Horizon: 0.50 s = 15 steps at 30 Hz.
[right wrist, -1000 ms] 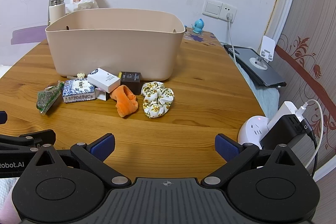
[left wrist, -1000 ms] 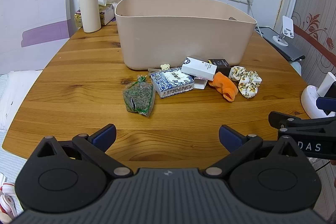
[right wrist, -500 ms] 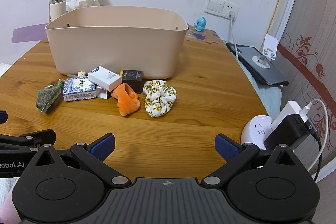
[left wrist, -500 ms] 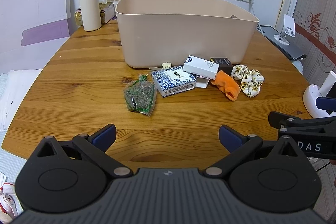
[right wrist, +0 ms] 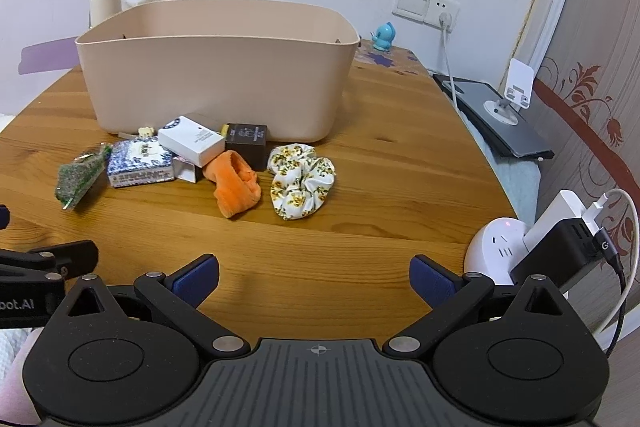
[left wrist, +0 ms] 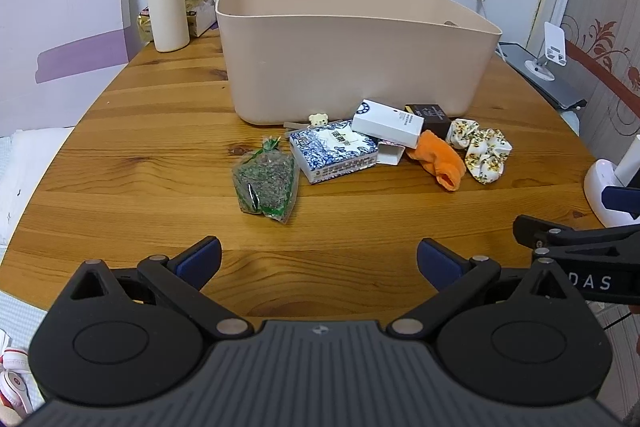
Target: Organize objects
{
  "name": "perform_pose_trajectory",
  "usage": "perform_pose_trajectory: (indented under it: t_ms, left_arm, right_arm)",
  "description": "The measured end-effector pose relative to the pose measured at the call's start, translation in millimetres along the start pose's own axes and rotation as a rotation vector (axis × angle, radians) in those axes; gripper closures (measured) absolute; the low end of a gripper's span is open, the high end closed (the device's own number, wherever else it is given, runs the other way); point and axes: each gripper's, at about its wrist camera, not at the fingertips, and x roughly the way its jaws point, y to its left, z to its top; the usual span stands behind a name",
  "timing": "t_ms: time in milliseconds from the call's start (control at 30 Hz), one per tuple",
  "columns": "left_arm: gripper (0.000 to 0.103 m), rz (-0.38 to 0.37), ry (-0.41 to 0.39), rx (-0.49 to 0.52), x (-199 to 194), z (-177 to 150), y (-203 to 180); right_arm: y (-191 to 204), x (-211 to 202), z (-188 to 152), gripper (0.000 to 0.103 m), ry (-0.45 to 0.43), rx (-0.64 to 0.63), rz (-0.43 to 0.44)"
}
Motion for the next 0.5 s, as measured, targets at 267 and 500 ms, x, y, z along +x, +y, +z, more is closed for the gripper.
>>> perform_pose_trajectory:
  t_ms: [267,500]
  left_arm:
    - [0.0,0.028,0.017,-0.016,16.2,6.1,9.6]
    - [0.0,0.059,0.035,-0.038,35.4,13.0,20.9]
  right_arm:
    - [-6.4,17.3,3.8,0.0,0.023,0.013,-0.014]
    - [-9.6,37.0,5.7,0.0,0.041,0.014,-0.02]
